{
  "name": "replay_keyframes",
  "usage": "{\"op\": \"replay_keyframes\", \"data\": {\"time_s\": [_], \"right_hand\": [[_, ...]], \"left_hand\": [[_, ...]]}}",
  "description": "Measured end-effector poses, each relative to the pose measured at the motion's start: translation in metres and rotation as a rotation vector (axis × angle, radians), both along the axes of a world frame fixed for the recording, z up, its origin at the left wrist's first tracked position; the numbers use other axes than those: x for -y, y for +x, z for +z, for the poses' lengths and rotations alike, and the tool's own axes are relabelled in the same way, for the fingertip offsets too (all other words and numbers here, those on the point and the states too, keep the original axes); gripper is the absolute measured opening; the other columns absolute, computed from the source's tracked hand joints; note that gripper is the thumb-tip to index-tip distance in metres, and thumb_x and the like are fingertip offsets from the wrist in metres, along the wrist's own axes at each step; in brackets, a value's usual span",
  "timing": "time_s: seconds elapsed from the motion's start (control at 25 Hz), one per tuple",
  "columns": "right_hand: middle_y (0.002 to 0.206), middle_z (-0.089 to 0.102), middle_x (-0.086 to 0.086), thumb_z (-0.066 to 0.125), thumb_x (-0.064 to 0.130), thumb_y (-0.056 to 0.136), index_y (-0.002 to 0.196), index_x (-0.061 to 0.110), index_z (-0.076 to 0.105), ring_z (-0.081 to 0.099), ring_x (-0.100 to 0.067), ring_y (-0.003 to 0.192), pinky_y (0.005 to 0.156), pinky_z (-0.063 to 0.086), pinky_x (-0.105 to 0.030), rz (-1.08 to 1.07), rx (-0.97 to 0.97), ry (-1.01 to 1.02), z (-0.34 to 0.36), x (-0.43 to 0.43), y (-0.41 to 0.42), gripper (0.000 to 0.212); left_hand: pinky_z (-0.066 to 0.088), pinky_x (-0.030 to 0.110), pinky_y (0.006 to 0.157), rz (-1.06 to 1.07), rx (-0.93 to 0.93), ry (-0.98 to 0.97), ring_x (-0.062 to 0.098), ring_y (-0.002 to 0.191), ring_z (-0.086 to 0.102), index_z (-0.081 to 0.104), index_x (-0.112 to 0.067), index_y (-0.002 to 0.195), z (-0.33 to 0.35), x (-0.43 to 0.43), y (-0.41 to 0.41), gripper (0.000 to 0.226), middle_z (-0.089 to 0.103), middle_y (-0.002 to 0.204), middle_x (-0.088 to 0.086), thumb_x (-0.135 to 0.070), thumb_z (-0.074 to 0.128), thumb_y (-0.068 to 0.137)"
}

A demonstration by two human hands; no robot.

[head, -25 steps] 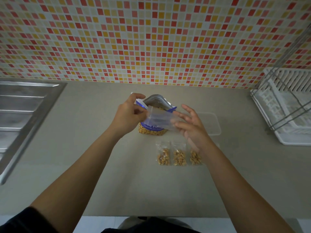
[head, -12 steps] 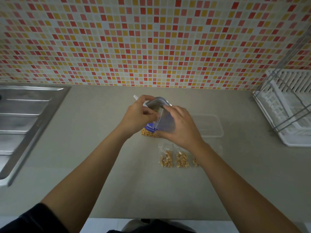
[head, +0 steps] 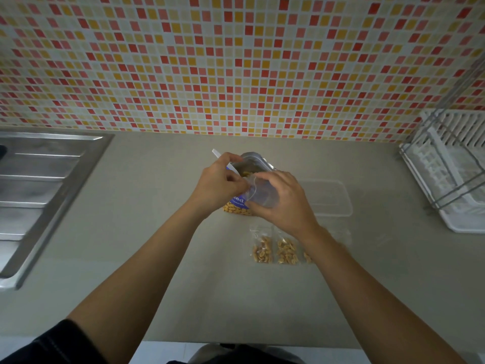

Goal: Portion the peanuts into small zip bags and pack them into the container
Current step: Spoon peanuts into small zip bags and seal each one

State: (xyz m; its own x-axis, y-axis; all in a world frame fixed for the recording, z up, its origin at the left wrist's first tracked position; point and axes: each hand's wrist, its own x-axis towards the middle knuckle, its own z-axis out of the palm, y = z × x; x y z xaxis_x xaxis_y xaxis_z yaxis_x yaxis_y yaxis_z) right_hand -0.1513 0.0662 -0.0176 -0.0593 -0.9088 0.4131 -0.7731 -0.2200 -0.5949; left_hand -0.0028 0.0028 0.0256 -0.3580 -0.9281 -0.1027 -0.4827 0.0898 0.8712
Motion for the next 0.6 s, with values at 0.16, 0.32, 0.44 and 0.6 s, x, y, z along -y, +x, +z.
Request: {"op": "replay_keyframes", "data": {"time_s": [0.16,0.32,0.44,0.6], "right_hand": [[0.104,0.064,0.004,0.075,0.035,0.07,0.11,0.017,0.061,0.053,-0.011,0.096,0.082,0.032,-0.007,-0.007,0.032,0.014,0.001,0.002,0.0,0.047],[0.111,0.063,0.005,0.079,0.036,0.068,0.116,0.019,0.059,0.055,-0.008,0.101,0.085,0.037,-0.009,0.002,0.082,0.045,-0.003,0.003,-0.002,0.055],[0.11,0.063,0.005,0.08,0.037,0.067,0.115,0.019,0.058,0.054,-0.005,0.099,0.084,0.034,-0.004,0.015,0.089,0.041,-0.003,0.002,-0.001,0.055],[0.107,0.063,0.005,0.079,0.037,0.067,0.113,0.018,0.059,0.054,-0.005,0.096,0.082,0.037,-0.006,0.02,0.075,0.039,-0.002,0.003,-0.002,0.053]], "left_hand": [[0.046,0.016,0.059,-0.029,0.021,-0.037,0.005,0.064,0.061,0.059,-0.019,0.102,0.001,0.003,-0.001,0.029,0.066,0.062,-0.006,-0.009,0.065,0.076],[0.055,0.021,0.068,-0.09,-0.012,-0.098,0.005,0.064,0.065,0.068,-0.016,0.09,-0.005,0.006,0.001,0.01,0.07,0.068,0.0,-0.013,0.067,0.08],[0.053,0.015,0.064,-0.1,0.022,-0.187,-0.001,0.055,0.06,0.07,-0.015,0.081,-0.009,0.009,0.0,0.004,0.066,0.064,-0.004,-0.012,0.067,0.081],[0.051,0.017,0.065,-0.104,0.08,-0.221,0.007,0.062,0.061,0.07,-0.014,0.081,-0.009,0.008,-0.003,0.007,0.067,0.067,-0.001,-0.011,0.063,0.082]]}}
